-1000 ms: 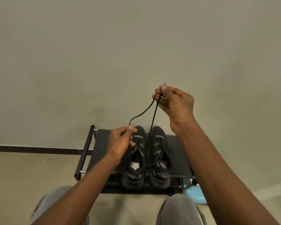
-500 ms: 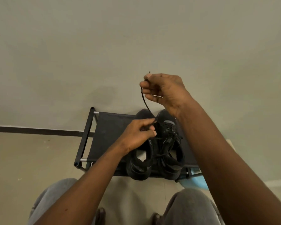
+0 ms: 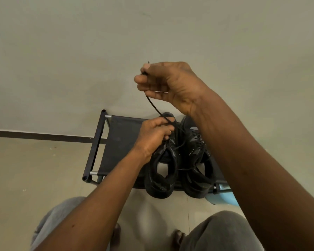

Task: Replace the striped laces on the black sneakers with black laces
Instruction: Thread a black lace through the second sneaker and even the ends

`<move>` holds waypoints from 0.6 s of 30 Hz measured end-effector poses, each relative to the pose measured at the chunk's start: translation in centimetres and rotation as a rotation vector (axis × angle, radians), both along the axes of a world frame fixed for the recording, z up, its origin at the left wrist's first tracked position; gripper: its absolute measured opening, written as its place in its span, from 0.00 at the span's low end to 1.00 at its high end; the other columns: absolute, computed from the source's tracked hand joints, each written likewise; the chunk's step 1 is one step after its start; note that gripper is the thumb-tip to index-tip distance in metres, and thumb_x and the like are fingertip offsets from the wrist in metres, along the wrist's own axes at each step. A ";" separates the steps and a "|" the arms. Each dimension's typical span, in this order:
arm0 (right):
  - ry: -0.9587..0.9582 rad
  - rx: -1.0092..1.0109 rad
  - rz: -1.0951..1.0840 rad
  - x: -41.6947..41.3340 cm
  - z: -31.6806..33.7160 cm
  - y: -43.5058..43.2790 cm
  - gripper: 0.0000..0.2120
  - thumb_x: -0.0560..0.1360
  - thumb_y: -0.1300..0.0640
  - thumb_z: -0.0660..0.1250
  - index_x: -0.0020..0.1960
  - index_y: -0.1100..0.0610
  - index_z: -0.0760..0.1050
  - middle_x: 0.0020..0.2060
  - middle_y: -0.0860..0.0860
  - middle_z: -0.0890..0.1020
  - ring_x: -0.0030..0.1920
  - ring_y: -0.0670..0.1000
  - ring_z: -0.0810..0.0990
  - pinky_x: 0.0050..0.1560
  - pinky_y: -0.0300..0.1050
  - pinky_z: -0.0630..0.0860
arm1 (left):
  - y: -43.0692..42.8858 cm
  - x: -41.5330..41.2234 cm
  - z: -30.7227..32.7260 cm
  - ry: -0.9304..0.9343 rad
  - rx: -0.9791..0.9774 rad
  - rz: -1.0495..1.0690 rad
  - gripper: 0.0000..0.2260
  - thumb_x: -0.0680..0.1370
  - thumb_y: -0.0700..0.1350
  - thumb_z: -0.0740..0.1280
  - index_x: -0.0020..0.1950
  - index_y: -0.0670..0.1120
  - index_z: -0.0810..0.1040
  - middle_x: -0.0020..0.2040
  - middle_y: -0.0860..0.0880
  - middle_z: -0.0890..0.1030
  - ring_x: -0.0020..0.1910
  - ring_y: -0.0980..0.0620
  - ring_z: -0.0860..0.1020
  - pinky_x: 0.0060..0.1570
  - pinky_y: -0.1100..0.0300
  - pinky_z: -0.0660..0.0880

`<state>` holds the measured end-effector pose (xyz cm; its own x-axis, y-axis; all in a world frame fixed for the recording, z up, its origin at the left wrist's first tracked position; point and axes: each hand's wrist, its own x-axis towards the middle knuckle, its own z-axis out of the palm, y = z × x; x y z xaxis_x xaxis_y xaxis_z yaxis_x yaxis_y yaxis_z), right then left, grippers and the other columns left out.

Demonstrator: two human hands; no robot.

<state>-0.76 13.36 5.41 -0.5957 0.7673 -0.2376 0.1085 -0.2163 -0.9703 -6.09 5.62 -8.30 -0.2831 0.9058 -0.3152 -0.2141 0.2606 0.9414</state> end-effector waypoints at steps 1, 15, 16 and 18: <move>0.007 -0.003 -0.001 -0.3 0.3 0.2 0.08 0.80 0.57 0.70 0.56 0.61 0.81 0.47 0.56 0.88 0.50 0.55 0.88 0.59 0.51 0.82 | 0.0 0.0 0.2 -0.059 0.017 -0.087 0.16 0.78 0.31 0.65 0.58 0.47 0.85 0.46 0.48 0.85 0.35 0.56 0.75 0.28 0.66 0.65; -0.172 0.068 -0.180 9.0 -9.9 -4.5 0.10 0.83 0.59 0.65 0.60 0.59 0.82 0.45 0.54 0.87 0.43 0.44 0.85 0.44 0.35 0.79 | 0.1 -1.0 0.6 -0.021 0.131 -0.111 0.12 0.85 0.37 0.59 0.45 0.42 0.80 0.37 0.44 0.81 0.30 0.55 0.74 0.28 0.68 0.68; -0.135 0.058 -0.220 9.5 -10.5 -5.0 0.09 0.82 0.61 0.66 0.60 0.60 0.82 0.46 0.54 0.88 0.46 0.46 0.86 0.46 0.36 0.80 | 0.1 -1.0 0.4 0.023 0.138 -0.107 0.13 0.85 0.37 0.60 0.45 0.42 0.81 0.37 0.45 0.81 0.31 0.55 0.74 0.32 0.67 0.71; -0.106 0.063 -0.277 10.0 -11.4 -5.1 0.08 0.80 0.64 0.69 0.58 0.61 0.82 0.46 0.56 0.88 0.47 0.50 0.87 0.47 0.38 0.81 | 0.1 -1.0 -0.2 0.154 0.129 -0.097 0.13 0.85 0.39 0.62 0.45 0.45 0.83 0.38 0.49 0.83 0.33 0.54 0.76 0.37 0.63 0.74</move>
